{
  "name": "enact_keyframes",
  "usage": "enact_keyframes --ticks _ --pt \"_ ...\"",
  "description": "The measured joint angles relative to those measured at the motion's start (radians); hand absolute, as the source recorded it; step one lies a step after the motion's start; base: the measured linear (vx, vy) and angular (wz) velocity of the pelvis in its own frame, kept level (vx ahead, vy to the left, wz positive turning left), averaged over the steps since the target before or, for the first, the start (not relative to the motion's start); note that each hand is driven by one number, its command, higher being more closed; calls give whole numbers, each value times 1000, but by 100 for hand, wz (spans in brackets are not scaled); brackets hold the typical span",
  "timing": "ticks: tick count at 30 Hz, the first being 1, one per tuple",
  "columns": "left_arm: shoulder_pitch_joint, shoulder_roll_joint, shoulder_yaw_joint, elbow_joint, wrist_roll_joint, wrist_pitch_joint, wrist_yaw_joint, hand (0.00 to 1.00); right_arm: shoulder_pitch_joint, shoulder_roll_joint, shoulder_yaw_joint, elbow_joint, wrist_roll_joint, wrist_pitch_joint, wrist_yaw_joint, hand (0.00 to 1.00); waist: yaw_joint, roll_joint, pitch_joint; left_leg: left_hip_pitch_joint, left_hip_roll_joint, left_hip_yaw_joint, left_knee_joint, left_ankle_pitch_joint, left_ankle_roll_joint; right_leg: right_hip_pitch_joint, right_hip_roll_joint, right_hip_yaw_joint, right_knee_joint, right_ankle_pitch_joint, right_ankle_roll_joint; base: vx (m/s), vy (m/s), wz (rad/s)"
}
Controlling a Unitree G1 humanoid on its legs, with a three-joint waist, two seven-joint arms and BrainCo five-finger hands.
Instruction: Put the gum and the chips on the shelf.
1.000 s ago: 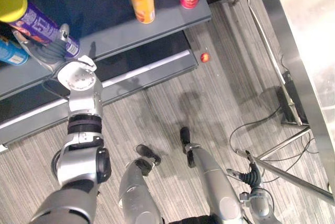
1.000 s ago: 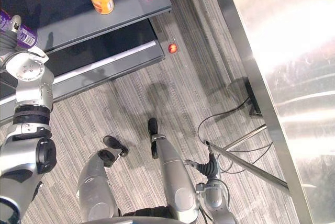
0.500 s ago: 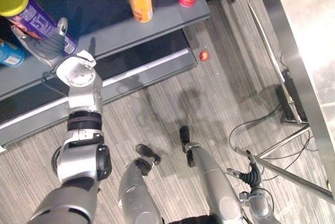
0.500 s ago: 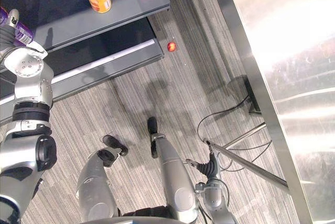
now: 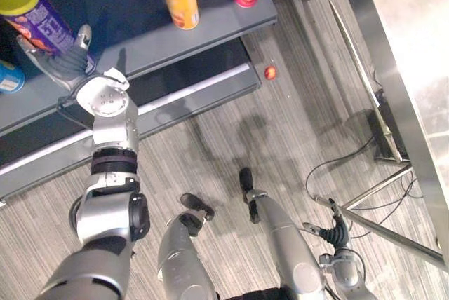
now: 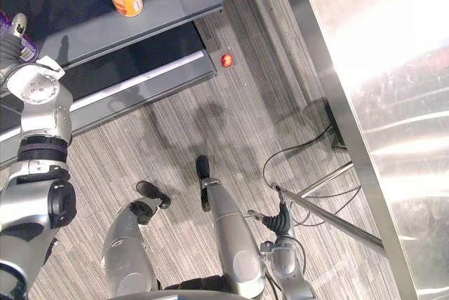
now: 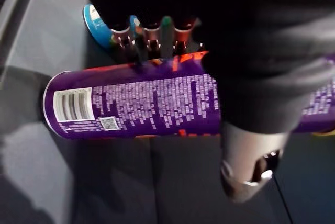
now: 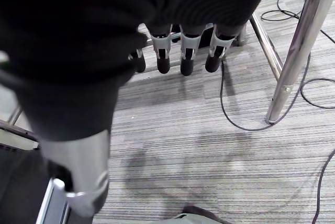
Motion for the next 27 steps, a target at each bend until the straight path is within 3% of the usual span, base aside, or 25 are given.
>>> enact_keyframes --ticks 8,13,27 --pt "6 -15 65 22 -10 3 67 0 -9 4 0 1 1 1 -4 0 -1 0 0 -2 -12 -2 -15 5 0 -5 -6 -3 0 0 0 26 -14 2" --pt "16 -27 120 48 -46 30 94 0 -11 5 0 0 1 1 -20 0 4 -1 2 -31 -16 -15 -10 8 2 -30 -13 -14 15 -1 0 49 -27 6" --pt "19 -28 143 48 -45 31 79 0 -18 6 0 2 3 0 -36 0 6 -5 7 -71 -9 -33 26 -3 9 -55 -24 -35 31 -2 -1 11 -6 2"
